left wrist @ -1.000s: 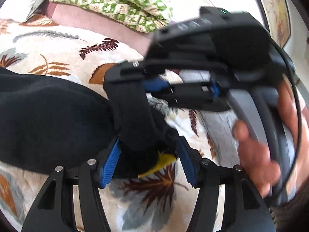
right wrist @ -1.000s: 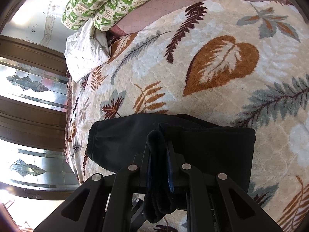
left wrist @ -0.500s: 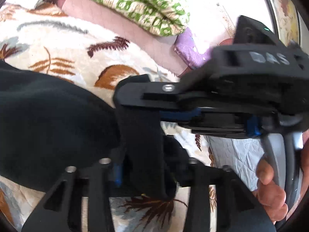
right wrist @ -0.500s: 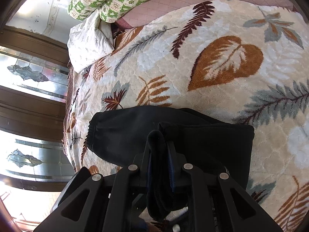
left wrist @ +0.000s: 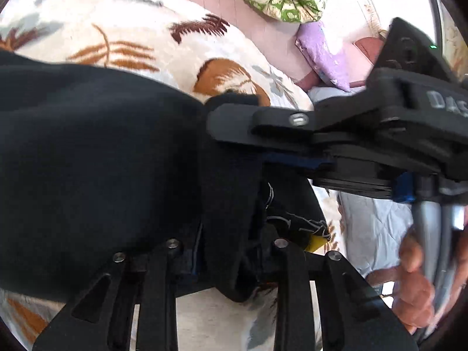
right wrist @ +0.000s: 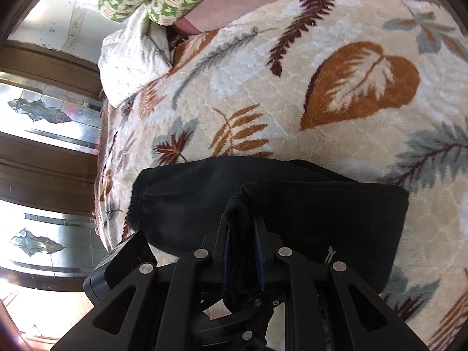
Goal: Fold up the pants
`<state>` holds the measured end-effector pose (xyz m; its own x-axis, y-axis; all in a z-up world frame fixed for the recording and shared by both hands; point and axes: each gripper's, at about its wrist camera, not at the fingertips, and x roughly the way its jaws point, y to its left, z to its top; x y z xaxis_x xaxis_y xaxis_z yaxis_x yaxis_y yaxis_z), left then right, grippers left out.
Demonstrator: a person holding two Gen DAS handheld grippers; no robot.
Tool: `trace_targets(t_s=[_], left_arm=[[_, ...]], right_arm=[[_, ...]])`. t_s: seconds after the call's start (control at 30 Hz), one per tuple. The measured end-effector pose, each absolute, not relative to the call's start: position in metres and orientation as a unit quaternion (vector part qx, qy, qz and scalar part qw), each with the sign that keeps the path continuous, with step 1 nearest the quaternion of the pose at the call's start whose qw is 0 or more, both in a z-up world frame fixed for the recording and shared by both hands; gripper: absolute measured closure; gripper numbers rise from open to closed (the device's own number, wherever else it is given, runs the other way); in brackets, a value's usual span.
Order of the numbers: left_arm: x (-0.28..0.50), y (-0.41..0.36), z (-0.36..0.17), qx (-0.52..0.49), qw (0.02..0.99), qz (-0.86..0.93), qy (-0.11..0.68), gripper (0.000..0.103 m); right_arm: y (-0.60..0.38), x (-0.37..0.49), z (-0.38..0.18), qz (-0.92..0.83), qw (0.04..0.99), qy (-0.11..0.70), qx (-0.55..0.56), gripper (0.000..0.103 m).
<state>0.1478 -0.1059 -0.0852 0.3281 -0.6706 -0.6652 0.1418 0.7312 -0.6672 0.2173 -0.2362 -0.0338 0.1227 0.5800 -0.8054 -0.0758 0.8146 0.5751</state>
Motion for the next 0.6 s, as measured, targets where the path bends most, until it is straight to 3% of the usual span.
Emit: trace_targets(t_s=[0.1, 0.23, 0.33, 0.47, 0.6], left_arm=[[0.151, -0.102, -0.085, -0.271, 0.755, -0.278, 0.529, 0.077], [0.149, -0.097, -0.079, -0.276, 0.734, -0.296, 0.545, 0.064], [0.142, -0.094, -0.068, -0.245, 0.739, -0.293, 0.555, 0.057], [0.130, -0.081, -0.052, -0.199, 0.737, -0.301, 0.572, 0.057], [0.134, -0.063, -0.019, -0.167, 0.743, -0.317, 0.566, 0.057]], right_arm=[[-0.232, 0.224, -0.048, 0.213, 0.718, 0.630, 0.205, 0.081], [-0.236, 0.217, -0.028, 0.214, 0.737, 0.610, 0.196, 0.078], [-0.252, 0.205, 0.000, 0.217, 0.757, 0.580, 0.207, 0.069], [-0.289, 0.173, 0.026, 0.213, 0.773, 0.540, 0.255, 0.052], [-0.323, 0.129, 0.009, 0.200, 0.753, 0.516, 0.357, 0.047]])
